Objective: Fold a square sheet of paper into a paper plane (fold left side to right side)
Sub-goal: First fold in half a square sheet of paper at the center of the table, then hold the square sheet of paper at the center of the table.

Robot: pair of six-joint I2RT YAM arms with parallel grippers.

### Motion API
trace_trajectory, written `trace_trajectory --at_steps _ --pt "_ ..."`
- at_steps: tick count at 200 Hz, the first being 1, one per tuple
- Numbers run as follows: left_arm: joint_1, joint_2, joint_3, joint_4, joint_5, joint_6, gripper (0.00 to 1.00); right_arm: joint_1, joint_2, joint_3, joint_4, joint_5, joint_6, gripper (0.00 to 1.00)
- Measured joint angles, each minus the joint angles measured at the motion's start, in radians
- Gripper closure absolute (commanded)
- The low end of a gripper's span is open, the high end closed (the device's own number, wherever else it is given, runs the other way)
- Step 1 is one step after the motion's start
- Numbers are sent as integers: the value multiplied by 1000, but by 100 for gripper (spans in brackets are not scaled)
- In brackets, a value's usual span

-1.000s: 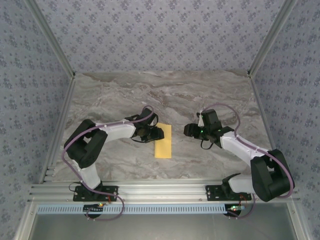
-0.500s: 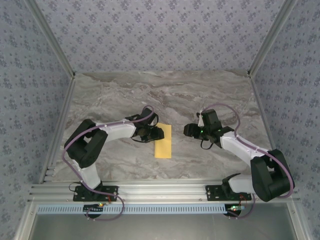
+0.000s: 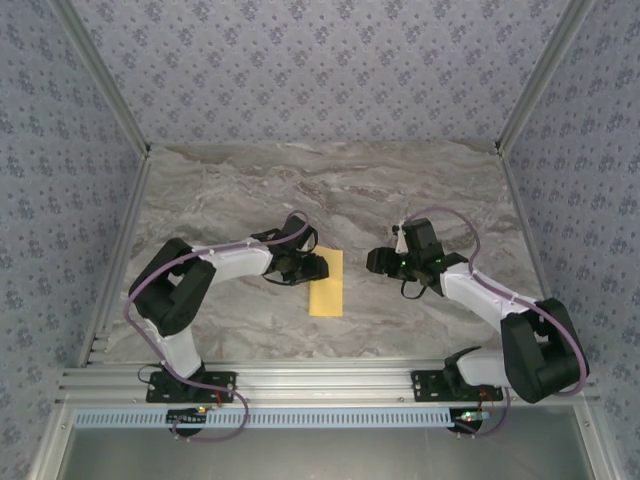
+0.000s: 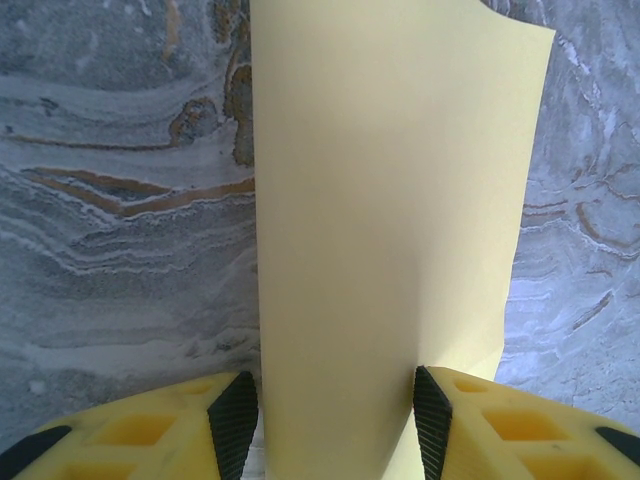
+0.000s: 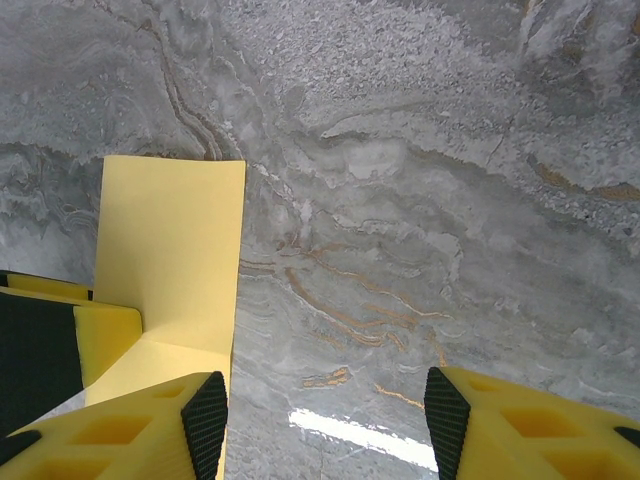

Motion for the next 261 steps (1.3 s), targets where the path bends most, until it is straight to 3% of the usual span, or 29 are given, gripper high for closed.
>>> trace_trajectory --at_steps 30,75,142,182,200,261 --pt "0 0 0 -1 -2 1 50 5 4 0 4 -7 0 41" --pt "0 0 0 -1 -2 1 50 39 45 0 66 -60 34 55" --pt "0 0 0 -2 -6 -2 50 100 121 0 126 -95 69 59" --pt "0 0 0 -2 -6 -2 50 121 159 1 206 -138 124 83" --pt "0 0 0 -2 -6 -3 50 132 205 3 251 -161 152 88" --pt "0 0 0 -2 -6 -3 50 167 341 54 310 -191 179 90"
